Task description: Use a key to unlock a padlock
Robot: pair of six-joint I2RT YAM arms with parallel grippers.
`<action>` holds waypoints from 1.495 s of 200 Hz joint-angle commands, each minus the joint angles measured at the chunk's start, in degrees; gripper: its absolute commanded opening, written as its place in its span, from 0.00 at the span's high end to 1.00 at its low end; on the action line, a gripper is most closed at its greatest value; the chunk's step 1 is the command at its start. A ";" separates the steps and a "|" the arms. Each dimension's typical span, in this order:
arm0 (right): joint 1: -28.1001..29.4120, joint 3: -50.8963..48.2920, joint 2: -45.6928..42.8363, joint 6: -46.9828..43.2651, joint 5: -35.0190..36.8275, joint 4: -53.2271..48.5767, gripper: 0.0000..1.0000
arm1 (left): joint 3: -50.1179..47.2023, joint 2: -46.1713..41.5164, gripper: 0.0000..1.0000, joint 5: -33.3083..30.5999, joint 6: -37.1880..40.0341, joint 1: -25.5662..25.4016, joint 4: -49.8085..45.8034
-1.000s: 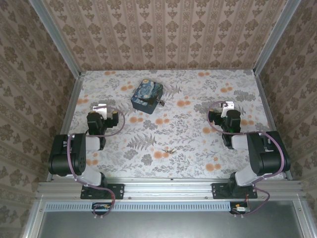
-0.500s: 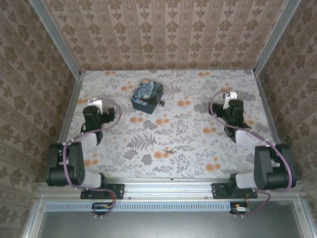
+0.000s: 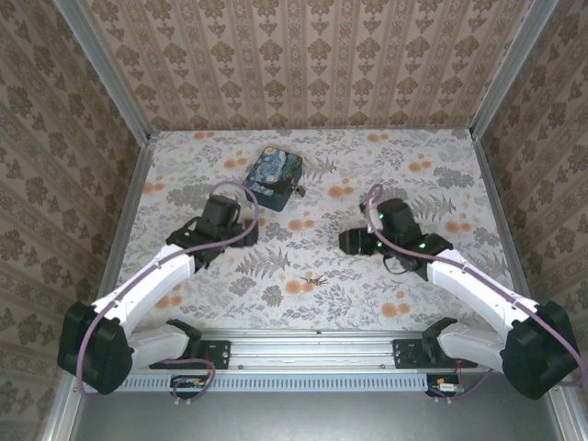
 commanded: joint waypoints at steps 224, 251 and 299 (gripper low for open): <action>18.40 13.78 33.77 -9.66 3.38 -3.40 0.60 | -8.83 -7.36 0.06 18.41 -8.94 3.39 -5.60; 18.90 12.47 33.99 -9.40 4.72 -2.48 0.61 | -8.97 -7.51 0.06 18.57 -9.15 3.40 -5.55; 19.59 10.97 33.85 -9.93 6.49 -2.56 0.63 | -8.44 -8.97 0.07 18.02 -9.15 3.14 -6.90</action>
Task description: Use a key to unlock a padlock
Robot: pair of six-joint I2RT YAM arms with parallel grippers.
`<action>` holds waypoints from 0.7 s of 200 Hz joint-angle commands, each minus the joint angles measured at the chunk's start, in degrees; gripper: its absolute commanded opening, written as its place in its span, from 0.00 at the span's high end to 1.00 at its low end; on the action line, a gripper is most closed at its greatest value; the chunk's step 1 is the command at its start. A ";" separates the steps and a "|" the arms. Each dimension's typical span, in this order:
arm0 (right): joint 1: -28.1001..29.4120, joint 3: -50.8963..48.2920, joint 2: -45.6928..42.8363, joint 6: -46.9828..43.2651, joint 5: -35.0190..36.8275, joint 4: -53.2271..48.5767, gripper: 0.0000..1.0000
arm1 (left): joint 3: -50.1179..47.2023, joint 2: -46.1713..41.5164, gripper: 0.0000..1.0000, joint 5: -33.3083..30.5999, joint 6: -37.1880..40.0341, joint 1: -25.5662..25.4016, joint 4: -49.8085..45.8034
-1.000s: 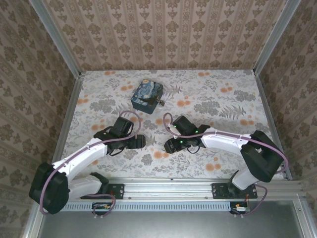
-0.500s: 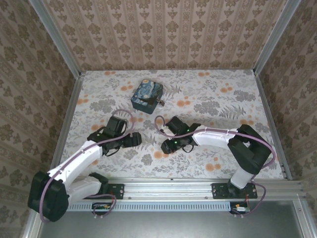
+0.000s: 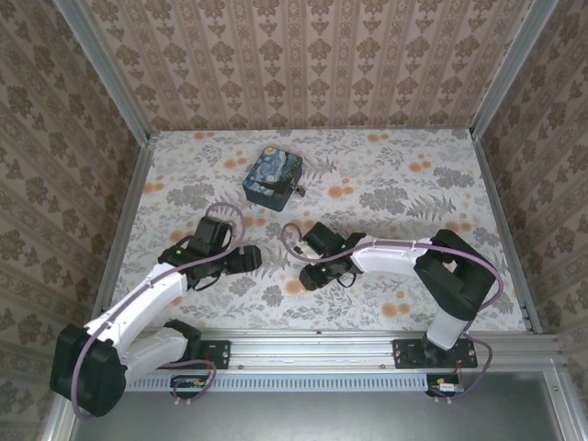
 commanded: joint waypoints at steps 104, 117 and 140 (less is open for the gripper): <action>2.07 -5.08 -0.43 -2.45 8.68 -2.39 0.65 | 1.59 -0.37 0.08 -2.26 -3.20 -4.93 -2.63; 2.24 -5.86 -0.38 -2.36 9.58 -2.02 0.67 | 1.93 -0.77 0.08 -2.94 -3.39 -4.93 -2.87; 2.70 -7.10 -0.63 -2.58 10.33 -0.95 0.70 | 2.86 -0.89 0.08 -3.60 -3.08 -4.84 -3.50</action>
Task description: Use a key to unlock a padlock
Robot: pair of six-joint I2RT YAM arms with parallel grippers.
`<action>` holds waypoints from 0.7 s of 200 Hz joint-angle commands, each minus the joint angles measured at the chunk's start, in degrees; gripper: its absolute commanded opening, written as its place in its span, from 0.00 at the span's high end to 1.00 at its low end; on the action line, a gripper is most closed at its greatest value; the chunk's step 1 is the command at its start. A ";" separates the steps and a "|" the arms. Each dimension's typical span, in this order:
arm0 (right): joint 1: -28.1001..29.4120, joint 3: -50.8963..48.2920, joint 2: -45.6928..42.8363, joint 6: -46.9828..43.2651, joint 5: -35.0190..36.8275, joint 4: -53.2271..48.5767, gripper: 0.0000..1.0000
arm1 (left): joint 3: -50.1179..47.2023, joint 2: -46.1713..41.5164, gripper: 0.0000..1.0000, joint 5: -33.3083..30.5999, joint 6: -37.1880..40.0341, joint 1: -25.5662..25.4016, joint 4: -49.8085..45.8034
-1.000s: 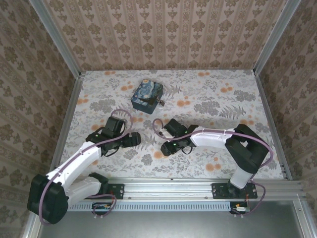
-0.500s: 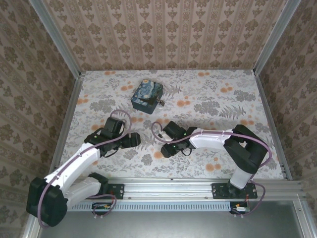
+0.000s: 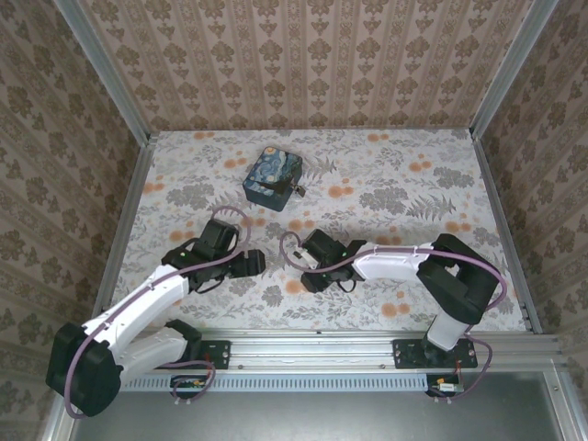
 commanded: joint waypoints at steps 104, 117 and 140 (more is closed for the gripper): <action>-0.30 -6.42 -1.85 -0.20 0.48 1.59 0.94 | 2.29 6.45 0.10 7.93 0.30 -0.93 5.81; -1.51 -6.74 -3.63 0.21 -2.57 2.69 0.94 | 2.09 8.30 0.12 11.57 0.97 -1.48 8.99; -4.46 -6.70 -6.92 0.78 -9.99 3.68 0.95 | 1.23 10.98 0.20 19.15 1.07 -1.46 15.90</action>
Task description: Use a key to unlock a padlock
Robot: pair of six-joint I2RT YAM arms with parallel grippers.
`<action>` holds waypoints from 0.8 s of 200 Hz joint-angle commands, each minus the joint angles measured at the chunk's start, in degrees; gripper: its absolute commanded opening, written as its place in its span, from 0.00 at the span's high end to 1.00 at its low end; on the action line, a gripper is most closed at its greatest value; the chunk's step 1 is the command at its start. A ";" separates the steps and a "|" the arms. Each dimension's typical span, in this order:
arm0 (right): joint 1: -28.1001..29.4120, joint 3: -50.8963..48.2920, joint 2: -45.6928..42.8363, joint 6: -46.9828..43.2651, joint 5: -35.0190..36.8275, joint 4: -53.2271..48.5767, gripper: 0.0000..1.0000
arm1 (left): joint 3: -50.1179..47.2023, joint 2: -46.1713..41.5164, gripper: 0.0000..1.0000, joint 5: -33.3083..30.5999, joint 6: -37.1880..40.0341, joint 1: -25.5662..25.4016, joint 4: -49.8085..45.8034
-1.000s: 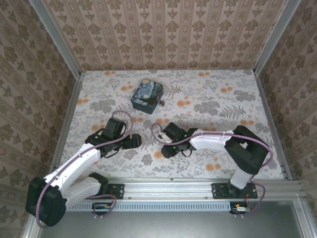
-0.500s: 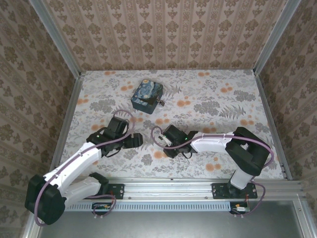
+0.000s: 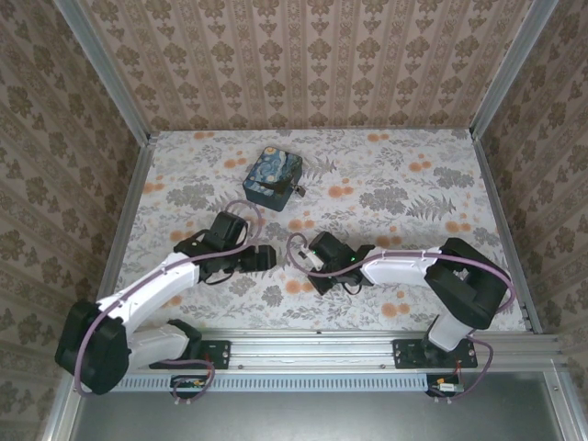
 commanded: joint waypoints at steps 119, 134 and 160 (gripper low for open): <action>-12.14 0.72 -7.88 11.98 -39.61 6.98 0.94 | -5.68 12.20 0.65 36.11 -12.76 1.58 44.74; -13.06 0.43 -7.94 12.98 -40.20 8.08 0.94 | -5.69 12.31 0.68 36.65 -12.68 1.74 44.71; -14.36 -0.47 -8.09 14.74 -42.03 11.04 0.94 | -6.07 12.08 0.69 37.41 -12.39 1.76 44.36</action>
